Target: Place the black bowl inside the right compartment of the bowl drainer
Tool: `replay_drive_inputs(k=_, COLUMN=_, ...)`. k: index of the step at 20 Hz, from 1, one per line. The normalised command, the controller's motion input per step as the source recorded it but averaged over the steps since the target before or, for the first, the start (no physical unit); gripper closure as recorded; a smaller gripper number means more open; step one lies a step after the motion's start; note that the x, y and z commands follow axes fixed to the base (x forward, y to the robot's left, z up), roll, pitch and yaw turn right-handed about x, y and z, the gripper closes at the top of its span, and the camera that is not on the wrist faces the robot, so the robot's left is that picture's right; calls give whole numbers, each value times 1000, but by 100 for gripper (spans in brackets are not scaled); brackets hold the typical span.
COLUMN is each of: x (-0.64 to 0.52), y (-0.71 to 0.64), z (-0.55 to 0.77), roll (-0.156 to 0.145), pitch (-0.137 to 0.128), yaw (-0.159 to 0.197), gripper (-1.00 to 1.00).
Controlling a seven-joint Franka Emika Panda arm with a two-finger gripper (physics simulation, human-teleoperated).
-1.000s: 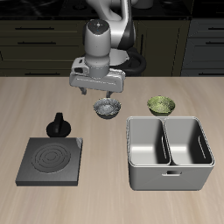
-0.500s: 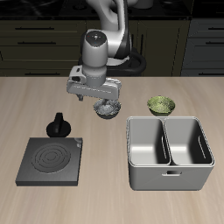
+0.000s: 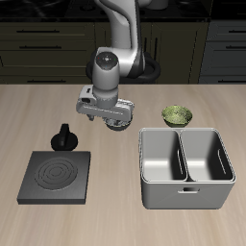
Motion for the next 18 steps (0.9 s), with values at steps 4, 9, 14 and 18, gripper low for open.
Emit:
replay_drive_inputs(k=4, x=-100, y=112, z=-453, roll=27, pitch=53, yaw=-25, gripper=100)
replay_drive_inputs(k=9, x=-45, y=76, z=107, roll=22, pitch=-22, yaw=6, gripper=100)
replay_drive_inputs(k=14, x=-37, y=24, z=325, roll=11, pitch=-54, yaw=21, gripper=100)
replay_drive_inputs(k=18, x=-61, y=45, z=472, roll=13, pitch=-52, yaw=-5, gripper=100)
